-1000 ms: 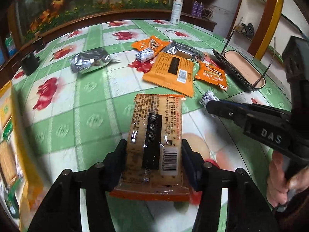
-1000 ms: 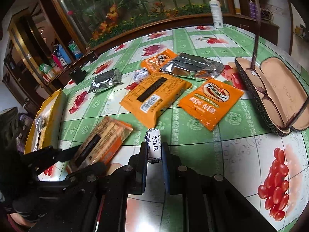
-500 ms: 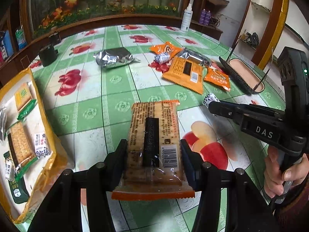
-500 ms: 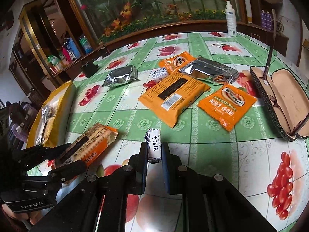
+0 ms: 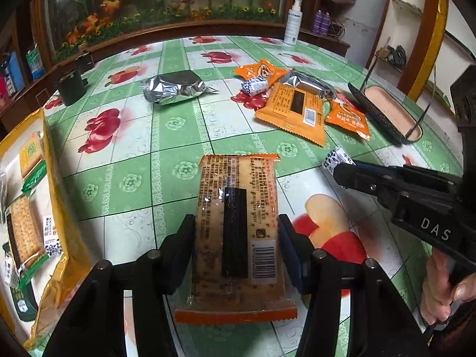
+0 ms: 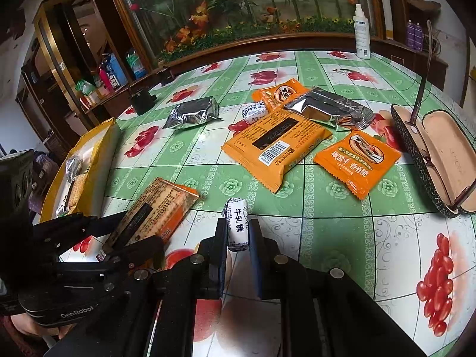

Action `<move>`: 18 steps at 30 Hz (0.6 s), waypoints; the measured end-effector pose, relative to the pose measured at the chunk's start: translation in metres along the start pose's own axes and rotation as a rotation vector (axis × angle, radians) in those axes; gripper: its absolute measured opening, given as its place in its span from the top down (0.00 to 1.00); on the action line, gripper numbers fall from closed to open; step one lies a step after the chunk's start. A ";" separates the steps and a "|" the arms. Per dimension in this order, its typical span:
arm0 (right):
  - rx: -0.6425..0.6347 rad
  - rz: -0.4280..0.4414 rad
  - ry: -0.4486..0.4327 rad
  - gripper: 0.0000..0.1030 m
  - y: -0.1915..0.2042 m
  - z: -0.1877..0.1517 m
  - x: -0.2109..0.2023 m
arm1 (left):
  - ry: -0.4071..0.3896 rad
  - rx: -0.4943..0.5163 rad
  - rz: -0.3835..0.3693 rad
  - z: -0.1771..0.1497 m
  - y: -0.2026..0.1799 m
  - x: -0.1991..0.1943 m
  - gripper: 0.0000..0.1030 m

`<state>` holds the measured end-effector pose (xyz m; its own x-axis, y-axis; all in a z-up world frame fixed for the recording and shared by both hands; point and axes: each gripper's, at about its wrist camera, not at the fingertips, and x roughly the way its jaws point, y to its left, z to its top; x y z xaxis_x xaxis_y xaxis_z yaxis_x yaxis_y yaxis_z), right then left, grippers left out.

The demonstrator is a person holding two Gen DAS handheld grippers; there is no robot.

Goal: Organize snacks
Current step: 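Carry the biscuit bar with the left tool while the right tool carries the candy to the box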

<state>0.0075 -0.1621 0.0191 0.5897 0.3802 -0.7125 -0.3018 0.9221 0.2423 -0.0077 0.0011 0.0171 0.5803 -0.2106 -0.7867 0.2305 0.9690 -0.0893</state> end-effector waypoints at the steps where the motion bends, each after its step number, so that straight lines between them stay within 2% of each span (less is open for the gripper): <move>1: -0.001 -0.001 -0.001 0.86 0.000 0.000 0.000 | -0.006 -0.008 -0.001 0.000 0.001 -0.002 0.49; 11: 0.019 0.017 -0.015 0.86 0.007 -0.002 -0.004 | -0.112 -0.067 -0.017 0.001 0.024 -0.053 0.49; 18: -0.003 0.089 -0.021 0.86 0.044 0.004 -0.009 | -0.184 -0.121 0.009 0.000 0.054 -0.088 0.49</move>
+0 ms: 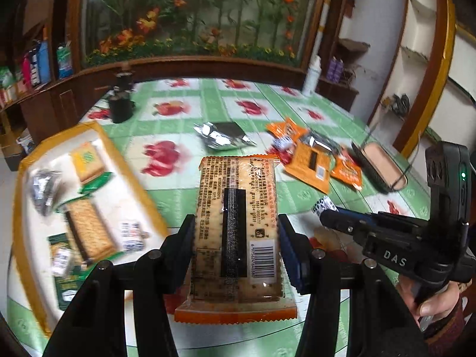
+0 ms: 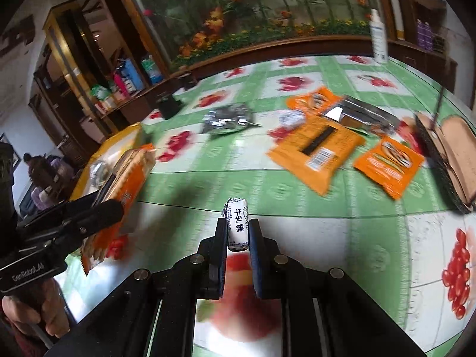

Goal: Organize snacks
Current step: 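Carry the biscuit bar with the left tool while the right tool carries the candy to the box, then release the biscuit bar with the left tool while the right tool releases the candy into the box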

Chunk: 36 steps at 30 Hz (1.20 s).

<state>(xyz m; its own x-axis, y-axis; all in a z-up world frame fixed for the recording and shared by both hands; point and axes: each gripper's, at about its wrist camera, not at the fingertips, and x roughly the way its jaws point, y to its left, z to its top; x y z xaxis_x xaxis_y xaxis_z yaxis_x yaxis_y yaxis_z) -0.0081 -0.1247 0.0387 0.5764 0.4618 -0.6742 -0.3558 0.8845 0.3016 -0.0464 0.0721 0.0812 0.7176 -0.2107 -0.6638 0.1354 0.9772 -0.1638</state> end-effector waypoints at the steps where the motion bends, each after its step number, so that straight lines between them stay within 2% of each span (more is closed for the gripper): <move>1: -0.013 0.009 -0.002 0.86 0.009 0.003 0.000 | -0.013 -0.012 0.011 0.001 0.008 -0.006 0.49; 12: -0.142 0.121 0.041 0.85 0.101 0.028 0.027 | -0.083 -0.188 0.131 -0.005 0.102 -0.042 0.49; 20: -0.215 0.177 0.092 0.85 0.162 0.042 0.064 | -0.078 -0.314 0.207 -0.018 0.163 -0.044 0.49; 25: -0.243 0.184 0.128 0.85 0.185 0.046 0.092 | -0.056 -0.347 0.235 -0.026 0.182 -0.037 0.49; 36: -0.281 0.115 0.191 0.85 0.203 0.049 0.142 | -0.033 -0.349 0.245 -0.026 0.191 -0.026 0.49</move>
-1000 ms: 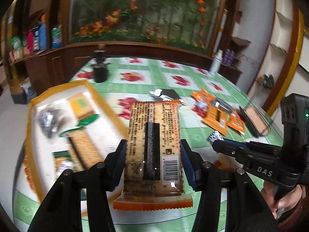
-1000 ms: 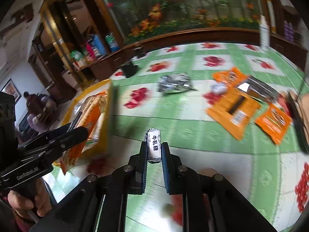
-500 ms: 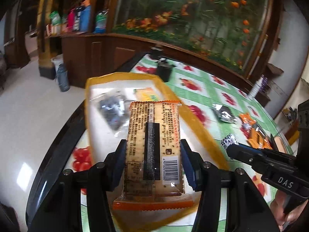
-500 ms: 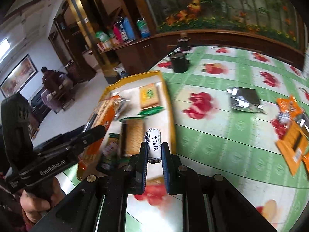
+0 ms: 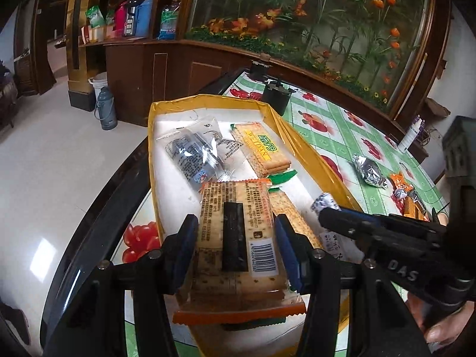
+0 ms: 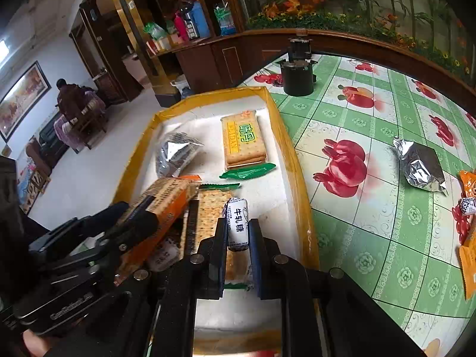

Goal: Organize snacks
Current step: 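Release the biscuit bar with the left tool while the right tool releases the candy into the box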

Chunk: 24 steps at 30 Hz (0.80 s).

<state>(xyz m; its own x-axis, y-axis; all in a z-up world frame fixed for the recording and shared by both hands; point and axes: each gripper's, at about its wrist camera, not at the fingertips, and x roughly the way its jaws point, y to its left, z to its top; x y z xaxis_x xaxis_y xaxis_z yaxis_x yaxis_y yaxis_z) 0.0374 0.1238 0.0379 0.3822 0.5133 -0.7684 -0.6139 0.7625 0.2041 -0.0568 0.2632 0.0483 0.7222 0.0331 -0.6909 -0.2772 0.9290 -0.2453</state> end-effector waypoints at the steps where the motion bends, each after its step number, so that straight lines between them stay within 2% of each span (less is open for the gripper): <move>1: 0.001 0.000 0.004 0.85 0.000 0.000 0.002 | 0.000 0.000 -0.001 0.000 0.001 0.000 0.49; 13: 0.020 0.000 0.023 0.84 -0.002 -0.001 0.010 | 0.001 -0.001 -0.011 0.001 -0.002 0.000 0.49; 15: 0.024 0.010 0.027 0.83 -0.003 -0.001 0.010 | -0.004 -0.001 -0.013 0.002 -0.004 -0.002 0.49; 17: 0.027 0.012 0.025 0.76 -0.003 -0.001 0.009 | -0.008 -0.003 -0.019 0.003 -0.005 -0.005 0.49; 24: 0.041 0.038 -0.012 0.76 -0.004 -0.003 -0.008 | -0.026 -0.005 -0.027 0.005 -0.009 -0.016 0.49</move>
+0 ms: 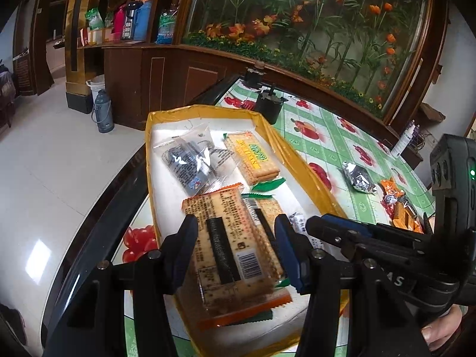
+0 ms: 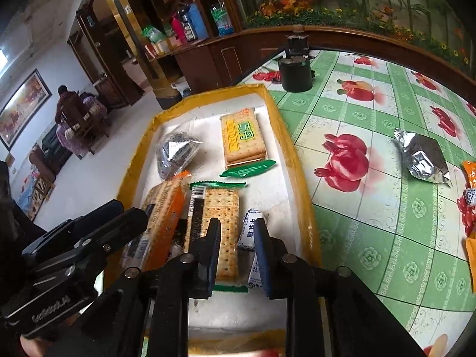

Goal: Organize snacks
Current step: 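Release the biscuit bar with the left tool while the right tool releases the candy into the box, then move both tools back over the remaining snacks on the table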

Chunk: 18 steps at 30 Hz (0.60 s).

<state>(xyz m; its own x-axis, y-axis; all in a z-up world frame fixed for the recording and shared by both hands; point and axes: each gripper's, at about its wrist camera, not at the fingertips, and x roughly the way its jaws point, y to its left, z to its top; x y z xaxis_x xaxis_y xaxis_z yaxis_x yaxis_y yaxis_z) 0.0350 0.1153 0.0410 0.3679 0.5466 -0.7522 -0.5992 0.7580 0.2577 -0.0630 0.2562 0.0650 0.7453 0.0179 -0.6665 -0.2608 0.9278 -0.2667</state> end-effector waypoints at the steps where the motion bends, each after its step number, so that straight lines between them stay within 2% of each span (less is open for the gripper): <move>1: 0.005 0.009 -0.009 0.76 -0.002 -0.001 -0.006 | -0.005 0.005 -0.003 0.000 -0.002 -0.002 0.49; 6: 0.028 0.020 -0.039 0.76 -0.015 -0.008 -0.029 | -0.012 0.039 -0.025 0.000 -0.021 -0.008 0.49; 15: 0.118 0.011 -0.094 0.76 -0.065 -0.021 -0.071 | 0.004 0.127 -0.057 -0.005 -0.071 -0.009 0.49; 18: 0.168 -0.013 -0.136 0.67 -0.096 -0.025 -0.092 | 0.022 0.170 -0.073 -0.006 -0.092 -0.004 0.48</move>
<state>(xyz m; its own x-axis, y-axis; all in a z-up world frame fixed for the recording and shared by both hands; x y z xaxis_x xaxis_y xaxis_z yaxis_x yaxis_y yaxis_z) 0.0409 -0.0167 0.0704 0.4741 0.5704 -0.6708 -0.4705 0.8080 0.3546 -0.0456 0.1690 0.0880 0.7445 -0.0584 -0.6651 -0.0976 0.9760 -0.1949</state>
